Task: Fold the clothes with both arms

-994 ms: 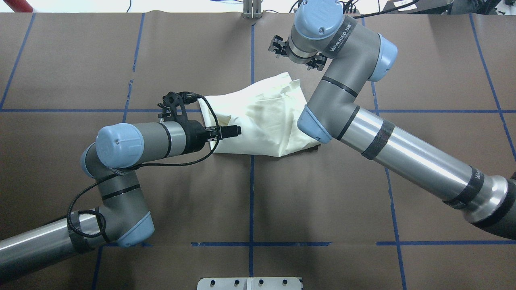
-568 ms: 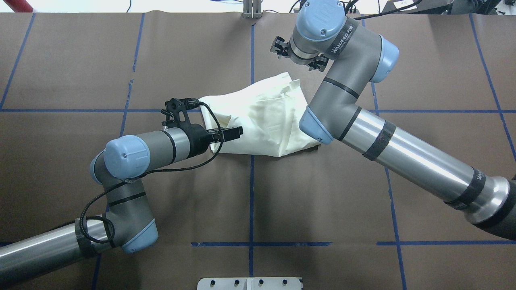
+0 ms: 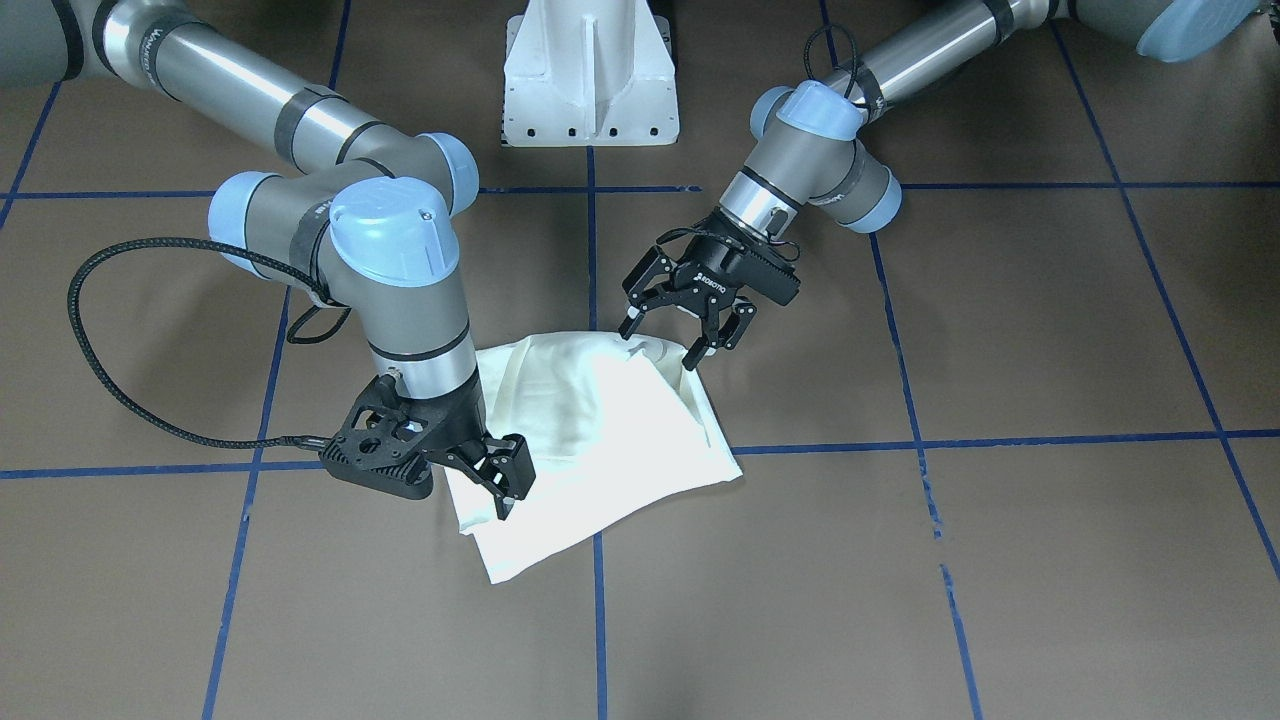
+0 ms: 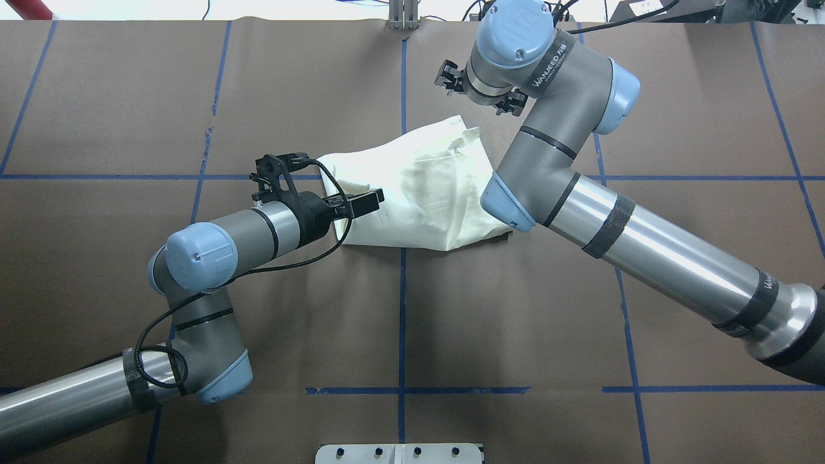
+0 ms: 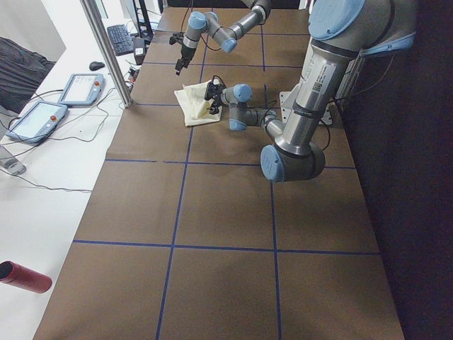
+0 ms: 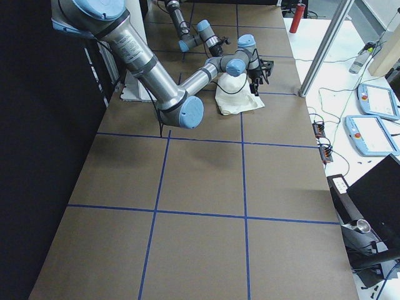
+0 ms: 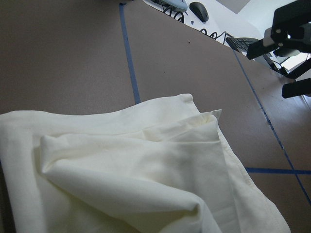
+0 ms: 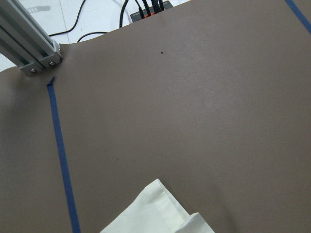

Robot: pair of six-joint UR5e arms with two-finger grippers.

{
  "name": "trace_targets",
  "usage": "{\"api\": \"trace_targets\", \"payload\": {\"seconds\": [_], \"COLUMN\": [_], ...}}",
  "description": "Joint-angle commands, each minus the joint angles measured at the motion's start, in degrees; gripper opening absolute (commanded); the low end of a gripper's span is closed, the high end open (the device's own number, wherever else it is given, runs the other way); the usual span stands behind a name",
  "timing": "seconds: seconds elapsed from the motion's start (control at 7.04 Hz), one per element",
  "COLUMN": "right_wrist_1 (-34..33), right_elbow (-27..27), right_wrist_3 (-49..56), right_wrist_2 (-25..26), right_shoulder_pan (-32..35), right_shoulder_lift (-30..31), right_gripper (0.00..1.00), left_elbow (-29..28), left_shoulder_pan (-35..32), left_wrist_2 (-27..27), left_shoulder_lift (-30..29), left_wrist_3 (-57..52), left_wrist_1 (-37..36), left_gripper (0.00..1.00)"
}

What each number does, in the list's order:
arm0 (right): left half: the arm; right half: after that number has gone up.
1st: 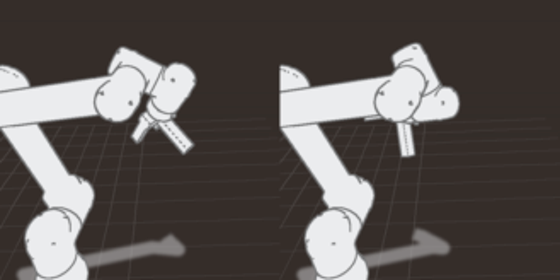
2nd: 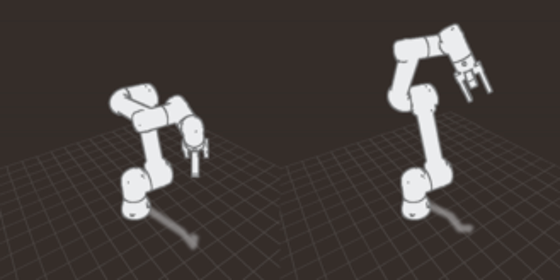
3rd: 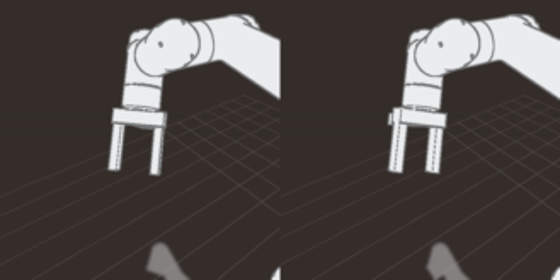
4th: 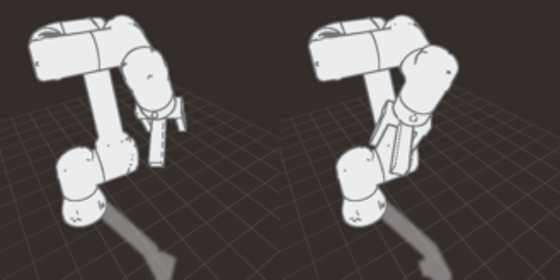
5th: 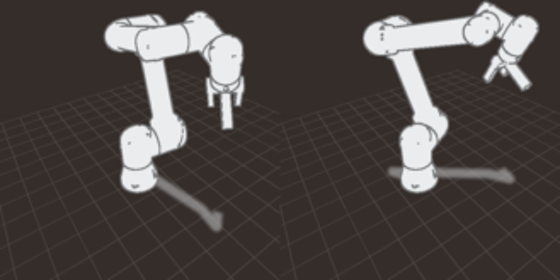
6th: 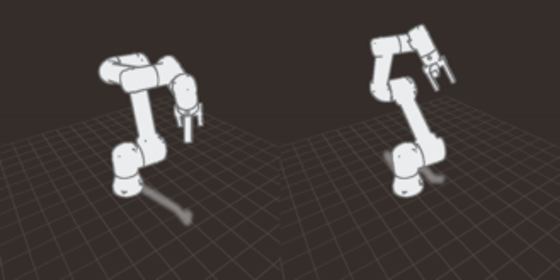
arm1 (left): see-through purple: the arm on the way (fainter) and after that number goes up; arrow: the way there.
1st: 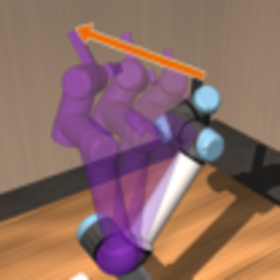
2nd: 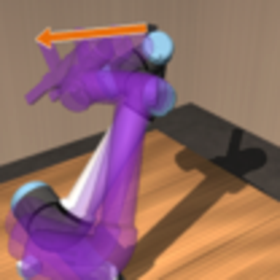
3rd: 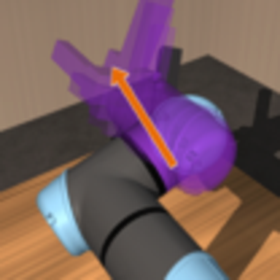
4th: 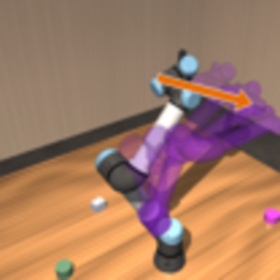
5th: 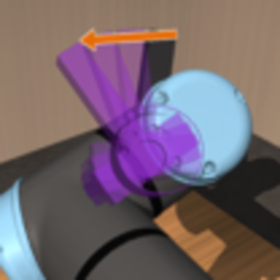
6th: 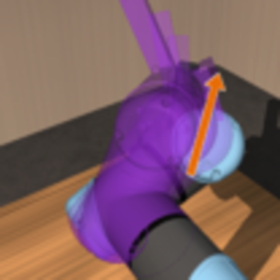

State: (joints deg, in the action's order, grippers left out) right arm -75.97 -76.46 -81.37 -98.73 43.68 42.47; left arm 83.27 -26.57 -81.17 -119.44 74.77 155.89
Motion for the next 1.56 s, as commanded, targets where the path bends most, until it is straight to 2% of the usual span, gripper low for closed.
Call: {"api": "trace_targets", "payload": {"seconds": [0.0,0.28,0.85,0.99,1.14,1.28,1.42], "right_wrist_1": [0.03,0.03,0.03,0.12,0.12,0.12,0.03], "right_elbow": [0.09,0.09,0.00,-0.09,-0.52,-0.53,-0.79], "right_wrist_3": [0.07,0.07,0.07,0.07,0.07,0.07,0.07], "right_wrist_2": [0.12,0.12,0.03,0.12,0.12,0.12,0.21], "right_shoulder_pan": [0.00,0.09,0.09,0.00,0.00,0.00,0.00], "right_shoulder_lift": [0.16,0.16,0.34,0.60,0.78,0.78,0.86], "right_gripper": [1.00,1.00,1.00,1.00,1.00,1.00,1.00], "left_elbow": [-0.56,-0.65,-4.25,-4.26,-4.34,-4.43,-4.87], "left_shoulder_pan": [0.11,0.29,1.34,1.34,1.34,1.34,1.34], "left_wrist_2": [0.57,-2.30,-1.71,-1.71,-1.71,-1.71,-1.80], "left_shoulder_lift": [0.35,0.44,-0.53,-0.70,-1.49,-1.50,-1.41], "left_wrist_3": [-7.98,-23.03,-24.50,-24.50,-24.50,-24.50,-24.50], "left_wrist_1": [2.64,5.82,5.74,5.74,5.74,5.74,5.74], "left_gripper": [1.00,1.00,1.00,0.87,0.66,0.52,0.44]}}
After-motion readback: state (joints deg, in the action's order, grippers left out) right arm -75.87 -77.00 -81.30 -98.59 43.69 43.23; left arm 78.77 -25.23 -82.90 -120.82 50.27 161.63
